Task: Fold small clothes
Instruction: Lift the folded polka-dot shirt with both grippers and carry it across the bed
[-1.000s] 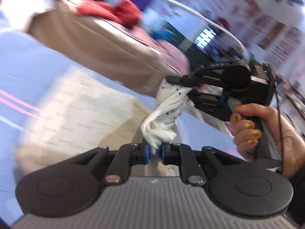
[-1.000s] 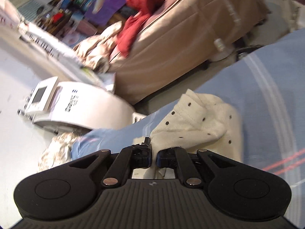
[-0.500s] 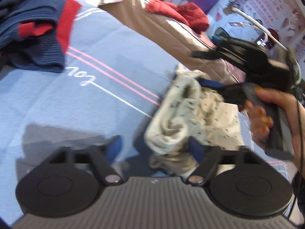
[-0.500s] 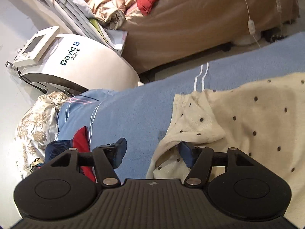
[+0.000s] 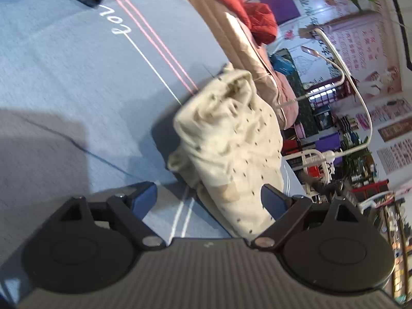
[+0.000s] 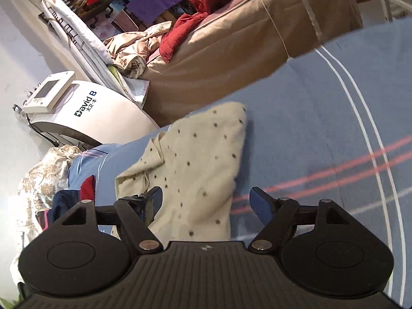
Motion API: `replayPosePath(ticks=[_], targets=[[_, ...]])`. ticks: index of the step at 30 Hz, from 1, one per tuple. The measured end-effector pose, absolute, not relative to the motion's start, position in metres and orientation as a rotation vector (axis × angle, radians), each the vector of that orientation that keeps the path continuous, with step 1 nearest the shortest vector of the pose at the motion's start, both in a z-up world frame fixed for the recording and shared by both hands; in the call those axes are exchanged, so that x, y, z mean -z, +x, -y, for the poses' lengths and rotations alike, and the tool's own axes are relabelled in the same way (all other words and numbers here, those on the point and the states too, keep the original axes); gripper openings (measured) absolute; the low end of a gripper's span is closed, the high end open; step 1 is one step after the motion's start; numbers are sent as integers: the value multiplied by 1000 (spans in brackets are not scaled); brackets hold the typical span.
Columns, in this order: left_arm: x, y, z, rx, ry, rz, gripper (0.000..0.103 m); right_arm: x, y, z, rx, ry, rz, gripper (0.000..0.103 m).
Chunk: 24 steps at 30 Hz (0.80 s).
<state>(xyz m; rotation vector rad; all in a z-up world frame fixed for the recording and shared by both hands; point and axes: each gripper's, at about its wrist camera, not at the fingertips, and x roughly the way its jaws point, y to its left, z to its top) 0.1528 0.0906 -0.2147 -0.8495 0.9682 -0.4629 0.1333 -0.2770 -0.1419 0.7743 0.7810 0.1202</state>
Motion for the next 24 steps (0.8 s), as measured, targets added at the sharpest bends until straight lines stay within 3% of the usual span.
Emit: replayPosePath(ticks=[7,13,20,24], targets=[[219,149,-67,478,-875,-903,84,170,97,276,-194,947,-745,103],[234,166,-63,442,-951,-878,70,170,130,266,-236,934,-770,103],[236,198,-50,445,-945,-870,68,181,186,263,-220,1011,-753,103],[239,211,-43,439,-947,-867,63,188,206,263,-214,1049,-741,97]])
